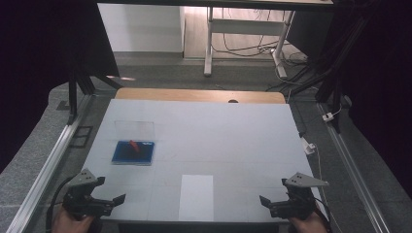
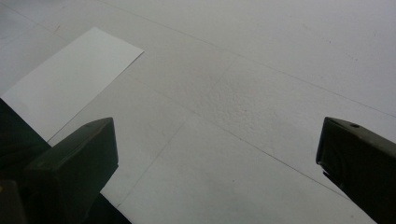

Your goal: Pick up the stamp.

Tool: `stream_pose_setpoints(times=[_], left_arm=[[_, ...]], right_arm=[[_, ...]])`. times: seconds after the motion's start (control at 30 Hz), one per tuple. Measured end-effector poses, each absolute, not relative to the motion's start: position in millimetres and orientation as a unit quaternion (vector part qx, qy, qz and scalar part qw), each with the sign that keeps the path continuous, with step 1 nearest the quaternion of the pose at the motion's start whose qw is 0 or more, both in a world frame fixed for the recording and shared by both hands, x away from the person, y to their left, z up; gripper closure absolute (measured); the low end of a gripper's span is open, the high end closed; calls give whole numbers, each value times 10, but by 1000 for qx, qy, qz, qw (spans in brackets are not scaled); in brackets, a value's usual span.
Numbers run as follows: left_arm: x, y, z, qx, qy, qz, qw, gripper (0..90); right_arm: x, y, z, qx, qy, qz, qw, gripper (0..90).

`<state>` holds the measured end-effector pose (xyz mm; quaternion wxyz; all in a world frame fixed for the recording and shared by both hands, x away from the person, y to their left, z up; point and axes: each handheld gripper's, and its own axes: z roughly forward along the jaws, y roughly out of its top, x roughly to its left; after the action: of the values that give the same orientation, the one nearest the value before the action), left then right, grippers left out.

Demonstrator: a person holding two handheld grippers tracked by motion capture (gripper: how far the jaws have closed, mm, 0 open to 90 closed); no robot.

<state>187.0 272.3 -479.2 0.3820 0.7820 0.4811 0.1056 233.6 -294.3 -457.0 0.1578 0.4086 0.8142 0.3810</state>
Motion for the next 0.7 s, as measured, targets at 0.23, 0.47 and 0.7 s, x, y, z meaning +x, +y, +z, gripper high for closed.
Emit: stream_pose_setpoints(times=[0.23,0.47,0.7], left_arm=[[1907,2697,-4769,777,485,118,384,0],[1958,2668,-4760,777,482,134,381,0],[2068,2653,-4775,785,468,141,381,0]], right_arm=[[2343,-2940,-4575,407,816,380,155,0],[2339,-2937,-4573,405,817,380,156,0],[2339,-2932,-4574,402,818,380,155,0]])
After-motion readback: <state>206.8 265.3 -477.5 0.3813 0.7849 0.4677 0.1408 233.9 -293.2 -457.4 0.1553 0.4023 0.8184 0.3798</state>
